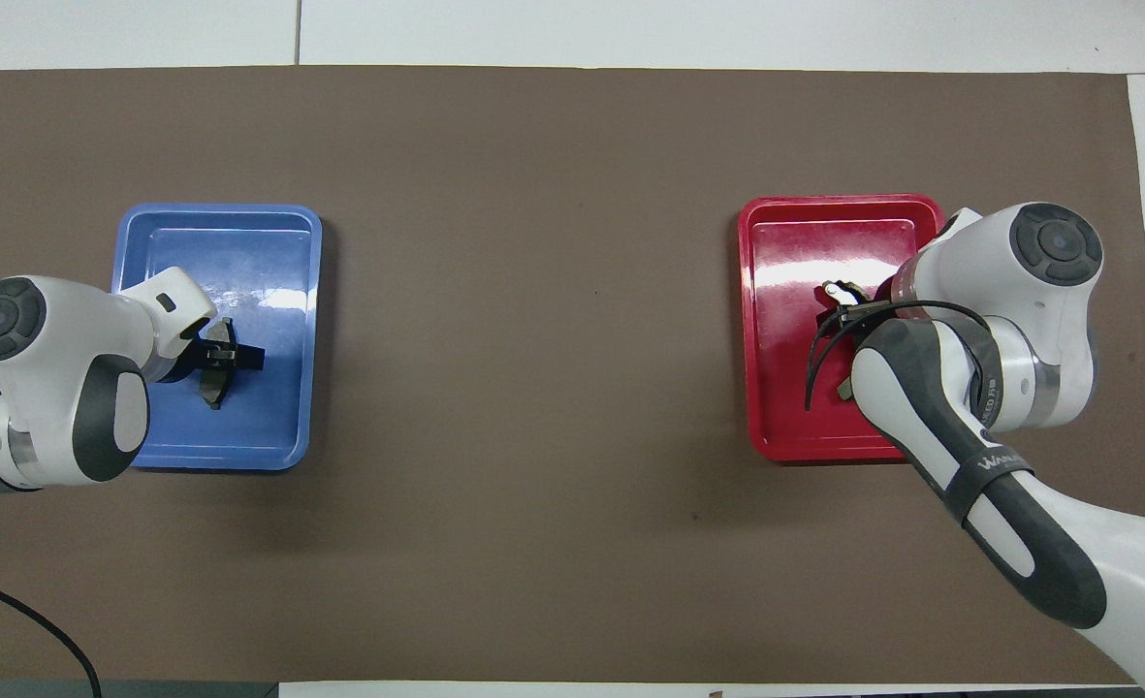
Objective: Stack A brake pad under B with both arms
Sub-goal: 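Lift the small pad with the left gripper while the right gripper holds the curved pad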
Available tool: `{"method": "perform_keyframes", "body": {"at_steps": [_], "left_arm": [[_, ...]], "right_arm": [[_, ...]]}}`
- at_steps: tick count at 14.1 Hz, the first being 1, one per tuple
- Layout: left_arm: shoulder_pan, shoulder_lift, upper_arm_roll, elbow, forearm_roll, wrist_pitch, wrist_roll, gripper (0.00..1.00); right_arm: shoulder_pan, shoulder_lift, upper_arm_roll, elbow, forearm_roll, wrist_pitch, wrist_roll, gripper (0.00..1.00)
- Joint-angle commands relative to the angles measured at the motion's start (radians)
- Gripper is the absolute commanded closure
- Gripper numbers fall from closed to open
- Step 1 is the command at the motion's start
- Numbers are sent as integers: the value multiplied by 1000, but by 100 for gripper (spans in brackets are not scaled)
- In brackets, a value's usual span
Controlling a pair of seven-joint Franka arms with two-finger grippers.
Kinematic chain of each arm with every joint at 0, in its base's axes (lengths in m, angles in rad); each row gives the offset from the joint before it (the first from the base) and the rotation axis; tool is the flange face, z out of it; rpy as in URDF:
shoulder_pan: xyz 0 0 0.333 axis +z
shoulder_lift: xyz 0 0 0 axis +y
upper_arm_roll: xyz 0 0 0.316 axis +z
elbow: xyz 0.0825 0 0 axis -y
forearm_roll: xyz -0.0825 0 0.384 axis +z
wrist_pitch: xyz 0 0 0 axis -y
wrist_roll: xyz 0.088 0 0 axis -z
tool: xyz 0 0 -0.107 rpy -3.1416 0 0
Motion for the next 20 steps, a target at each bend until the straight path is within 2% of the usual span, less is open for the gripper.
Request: {"method": "perform_keyframes", "body": {"at_steps": [1,2,3,4,8,15,17,20], "left_arm": [[-9,0,13,-20,7,5,25,63],[-10,-1,13,-18,7,-14,27,82],[-10,-1,16,-15,7,-31,28,96],[-11,-1,23,-14,7,-35,27,99],[-13,-6,31,6,7,-44,27,99],[-32,-29,34,230,7,-291,15,99],[-60,-26,16,294,9,-359,-77,99],[-74,-17,-111,363,13,-377,-305,99]], "right_arm": [[-15,4,5,-9,11,7,-2,12],[-15,4,5,-12,11,7,-5,14],[-14,3,5,-18,11,6,-7,14],[-17,1,5,-24,11,4,-13,16],[-28,-2,5,-33,11,5,-43,21],[-31,-2,5,-39,11,9,-53,36],[-31,-3,5,-39,11,9,-53,40],[-31,-3,5,-39,11,7,-53,48]]}}
